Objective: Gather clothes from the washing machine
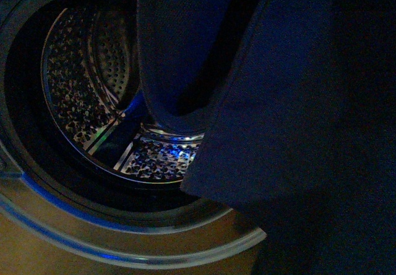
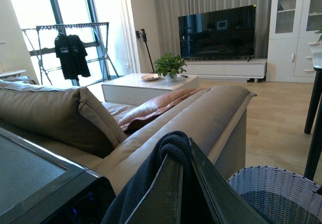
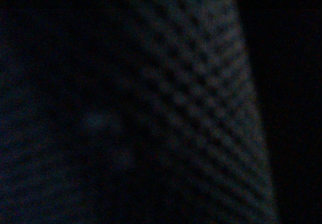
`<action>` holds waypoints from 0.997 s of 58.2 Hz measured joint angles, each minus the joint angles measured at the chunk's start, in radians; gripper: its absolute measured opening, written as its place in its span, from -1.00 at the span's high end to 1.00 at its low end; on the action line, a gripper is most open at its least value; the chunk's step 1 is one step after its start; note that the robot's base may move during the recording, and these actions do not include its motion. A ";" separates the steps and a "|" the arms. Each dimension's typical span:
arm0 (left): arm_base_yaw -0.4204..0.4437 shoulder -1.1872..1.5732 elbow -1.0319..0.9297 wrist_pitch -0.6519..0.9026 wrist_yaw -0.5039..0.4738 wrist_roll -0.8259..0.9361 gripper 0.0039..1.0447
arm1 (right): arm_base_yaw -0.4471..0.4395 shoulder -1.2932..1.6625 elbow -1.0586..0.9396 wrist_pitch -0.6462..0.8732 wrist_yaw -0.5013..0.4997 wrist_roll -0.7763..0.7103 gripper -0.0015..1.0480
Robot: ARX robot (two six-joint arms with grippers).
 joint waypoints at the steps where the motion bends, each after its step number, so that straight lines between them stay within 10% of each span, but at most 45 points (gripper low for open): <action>1: 0.000 0.000 0.000 0.000 0.000 0.000 0.93 | 0.002 0.001 0.000 0.001 -0.002 0.002 -0.86; 36: 0.000 0.000 0.000 0.000 0.000 0.000 0.93 | 0.091 0.060 0.030 -0.038 0.036 -0.007 -0.84; 58: 0.000 0.000 0.000 0.000 0.000 0.000 0.93 | 0.041 0.113 0.065 0.008 0.159 -0.015 0.18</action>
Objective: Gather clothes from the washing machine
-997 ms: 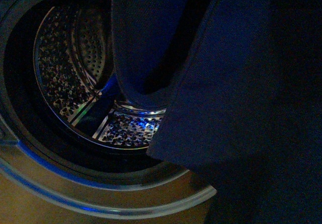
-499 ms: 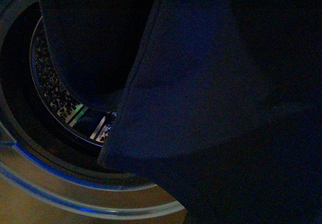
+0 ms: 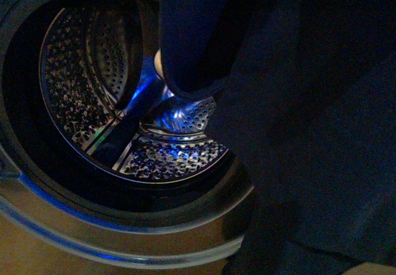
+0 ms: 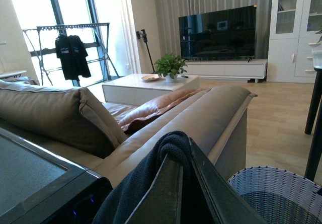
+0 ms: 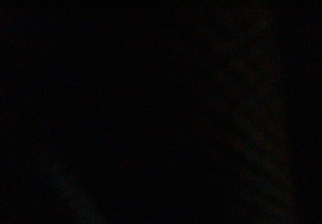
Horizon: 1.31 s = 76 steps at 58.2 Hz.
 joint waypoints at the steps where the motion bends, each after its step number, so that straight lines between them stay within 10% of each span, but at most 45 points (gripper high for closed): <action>1: 0.000 0.000 0.000 0.000 0.000 0.000 0.93 | -0.003 0.000 0.002 0.002 0.001 0.000 0.21; 16: 0.000 0.000 0.005 0.000 0.000 -0.003 0.27 | -0.100 -0.051 0.028 0.030 0.052 -0.008 0.82; 40: 0.000 0.000 0.006 0.000 0.000 -0.003 -0.89 | -0.465 -0.151 0.210 0.030 0.010 0.092 0.83; 76: 0.000 0.000 0.006 0.000 0.000 -0.004 -0.88 | -1.249 0.064 0.651 -0.088 -0.262 0.400 0.84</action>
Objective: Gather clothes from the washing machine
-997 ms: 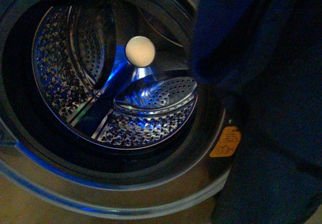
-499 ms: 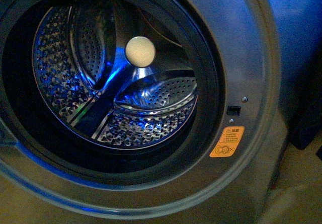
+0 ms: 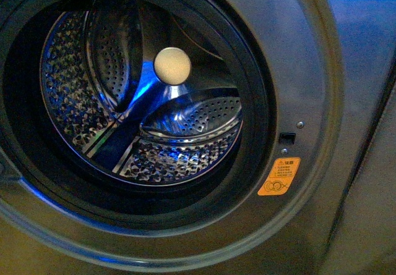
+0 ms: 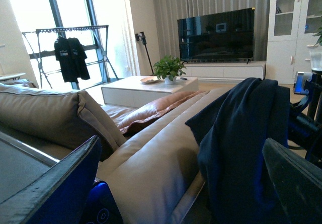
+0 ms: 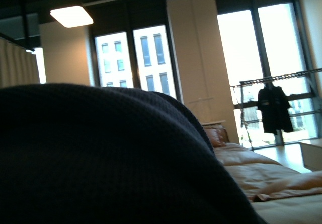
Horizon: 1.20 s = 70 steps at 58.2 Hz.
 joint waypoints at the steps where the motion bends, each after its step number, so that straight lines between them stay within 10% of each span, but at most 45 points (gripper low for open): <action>1: 0.000 0.000 0.000 0.000 0.000 0.000 -0.88 | -0.010 0.003 0.005 -0.006 -0.004 0.000 0.84; 26: 0.000 0.000 0.000 0.000 0.000 0.000 -0.88 | -0.320 0.282 0.124 -0.414 -0.035 -0.295 0.84; 47: 0.000 0.000 0.000 0.000 0.000 0.000 -0.88 | -0.368 0.440 0.096 -0.665 -0.047 -0.630 0.84; 70: 0.000 0.000 0.000 0.000 0.000 0.000 -0.88 | -0.233 0.439 -0.208 -0.893 -0.039 -0.884 -0.44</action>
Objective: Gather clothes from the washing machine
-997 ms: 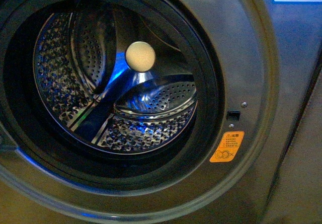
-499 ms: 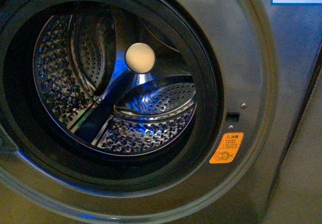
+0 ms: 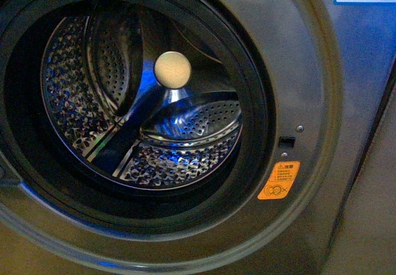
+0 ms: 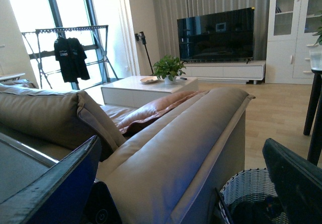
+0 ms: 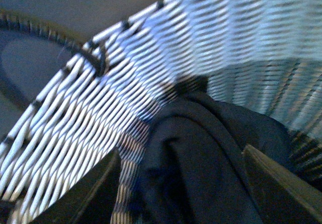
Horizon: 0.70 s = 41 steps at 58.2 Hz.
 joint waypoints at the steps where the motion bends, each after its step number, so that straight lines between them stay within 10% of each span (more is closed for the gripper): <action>1: 0.000 0.000 0.000 0.000 0.000 0.000 -0.88 | 0.010 -0.002 -0.015 -0.010 0.000 0.000 -0.54; 6: 0.000 0.000 0.000 0.000 0.000 0.000 -0.88 | 0.045 -0.038 -0.068 -0.019 -0.021 0.029 -0.89; 25: 0.000 0.000 0.000 0.000 0.000 0.000 -0.88 | 0.232 -0.507 -0.181 0.346 -0.085 0.312 -0.86; 41: 0.000 0.000 0.000 0.000 0.000 0.000 -0.88 | 0.556 -0.832 -0.320 0.455 0.076 0.455 -0.86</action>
